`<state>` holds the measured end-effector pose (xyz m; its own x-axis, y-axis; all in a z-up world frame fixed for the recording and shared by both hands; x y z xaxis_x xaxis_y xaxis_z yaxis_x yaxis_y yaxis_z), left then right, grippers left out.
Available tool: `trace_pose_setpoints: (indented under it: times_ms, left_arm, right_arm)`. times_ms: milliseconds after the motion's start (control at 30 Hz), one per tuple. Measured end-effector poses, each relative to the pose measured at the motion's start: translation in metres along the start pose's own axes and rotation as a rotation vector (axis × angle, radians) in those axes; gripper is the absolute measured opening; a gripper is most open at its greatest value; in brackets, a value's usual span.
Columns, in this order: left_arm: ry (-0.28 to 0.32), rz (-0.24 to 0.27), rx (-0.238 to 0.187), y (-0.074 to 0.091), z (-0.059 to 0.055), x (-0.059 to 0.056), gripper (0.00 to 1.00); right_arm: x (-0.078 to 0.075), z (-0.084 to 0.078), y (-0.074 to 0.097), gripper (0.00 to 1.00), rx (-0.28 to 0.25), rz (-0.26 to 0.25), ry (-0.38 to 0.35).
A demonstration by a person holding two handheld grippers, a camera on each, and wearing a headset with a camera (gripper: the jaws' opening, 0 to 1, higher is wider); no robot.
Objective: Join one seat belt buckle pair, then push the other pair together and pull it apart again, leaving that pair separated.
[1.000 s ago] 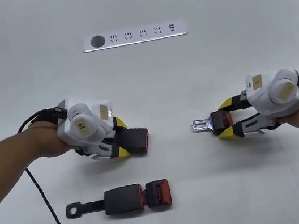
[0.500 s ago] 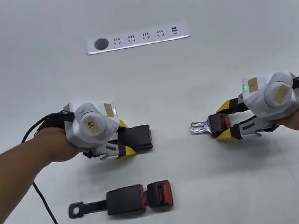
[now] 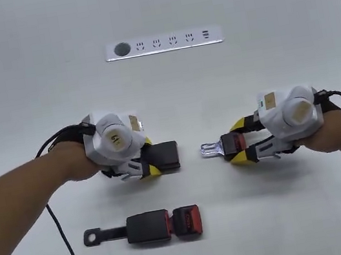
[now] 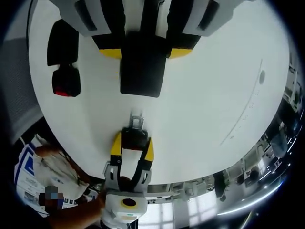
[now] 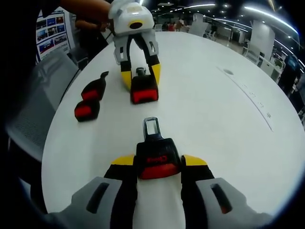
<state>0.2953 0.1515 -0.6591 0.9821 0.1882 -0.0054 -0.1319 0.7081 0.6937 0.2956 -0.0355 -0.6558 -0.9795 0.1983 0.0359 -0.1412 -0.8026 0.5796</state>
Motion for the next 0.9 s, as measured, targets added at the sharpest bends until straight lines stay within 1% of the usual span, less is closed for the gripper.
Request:
trace_pose_setpoints:
  times_ms: [100, 233, 300, 333, 433, 467, 600, 767, 800, 833, 867, 900]
  left_arm:
    - [-0.008, -0.009, 0.006, 0.0, 0.001, -0.001, 0.34]
    - [-0.014, -0.016, 0.009, 0.001, 0.002, -0.001, 0.34]
    - [-0.018, -0.021, 0.012, 0.001, 0.002, 0.0, 0.34]
    - [-0.019, -0.022, 0.013, 0.001, 0.003, 0.0, 0.34]
    - [-0.023, -0.027, 0.017, 0.001, 0.003, 0.001, 0.34]
    - [-0.022, -0.028, 0.021, 0.001, 0.003, 0.002, 0.34]
    - [-0.026, -0.03, 0.024, 0.0, 0.003, 0.003, 0.34]
    - [-0.025, -0.027, 0.017, 0.0, 0.002, 0.004, 0.34]
    - [-0.023, -0.026, 0.012, -0.001, 0.002, 0.003, 0.34]
    - [-0.027, -0.028, 0.01, -0.003, 0.003, 0.002, 0.34]
    - [-0.03, -0.03, 0.011, -0.004, 0.004, 0.002, 0.34]
    - [-0.034, -0.033, 0.023, -0.004, 0.003, 0.003, 0.34]
  right_arm:
    - [0.0, 0.006, -0.005, 0.34, -0.008, 0.006, 0.004]
    - [0.003, 0.012, -0.016, 0.34, -0.023, 0.025, 0.008]
    - [0.003, 0.015, -0.023, 0.34, -0.027, 0.021, 0.011]
    - [0.006, 0.017, -0.025, 0.34, -0.031, 0.027, 0.009]
    - [0.008, 0.023, -0.029, 0.34, -0.037, 0.03, 0.014]
    - [0.007, 0.023, -0.033, 0.34, -0.039, 0.033, 0.011]
    - [0.009, 0.025, -0.037, 0.34, -0.039, 0.038, 0.022]
    - [0.009, 0.024, -0.04, 0.34, -0.046, 0.032, 0.016]
    - [0.01, 0.026, -0.043, 0.34, -0.063, 0.034, -0.009]
    - [0.014, 0.03, -0.049, 0.34, -0.076, 0.046, -0.021]
    - [0.013, 0.032, -0.052, 0.34, -0.068, 0.031, -0.006]
    - [0.011, 0.026, -0.046, 0.34, -0.007, 0.025, 0.025]
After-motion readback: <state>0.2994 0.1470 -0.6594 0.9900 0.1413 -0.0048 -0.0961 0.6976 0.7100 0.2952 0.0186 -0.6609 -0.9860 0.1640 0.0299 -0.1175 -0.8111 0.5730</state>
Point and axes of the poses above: the centre of the closed fingertips' face, and the gripper's own axes: y roughly backward along the fingers, x roughly to its left, z roughly out of its top, the point moved 4 cm from there along y, roughly backward along the fingers, and after that the axes turned 13 degrees about -x, right-handed, at the moved point
